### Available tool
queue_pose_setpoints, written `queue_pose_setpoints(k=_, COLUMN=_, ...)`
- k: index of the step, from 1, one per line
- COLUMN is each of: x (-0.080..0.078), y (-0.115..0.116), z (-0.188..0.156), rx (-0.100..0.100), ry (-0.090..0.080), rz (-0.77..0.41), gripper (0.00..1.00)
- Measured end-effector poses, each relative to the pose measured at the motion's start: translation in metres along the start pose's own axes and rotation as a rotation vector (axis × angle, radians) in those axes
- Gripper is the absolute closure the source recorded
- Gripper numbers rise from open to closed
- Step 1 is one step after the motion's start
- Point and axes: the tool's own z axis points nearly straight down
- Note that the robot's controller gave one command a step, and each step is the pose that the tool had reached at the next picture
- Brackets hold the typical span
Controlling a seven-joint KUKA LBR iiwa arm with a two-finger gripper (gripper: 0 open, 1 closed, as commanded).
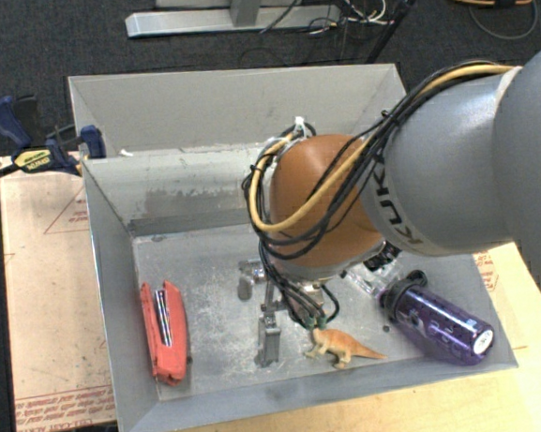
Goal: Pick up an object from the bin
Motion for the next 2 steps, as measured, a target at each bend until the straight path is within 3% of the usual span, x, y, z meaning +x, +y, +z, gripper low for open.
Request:
queue_pose_setpoints(k=1, x=-0.002, y=-0.001, z=-0.004, rx=-0.001, ry=-0.007, rz=0.003, gripper=0.00)
queue_pose_setpoints(k=2, x=-0.050, y=-0.028, z=0.019, rx=-0.003, ry=-0.009, rz=0.003, gripper=0.00)
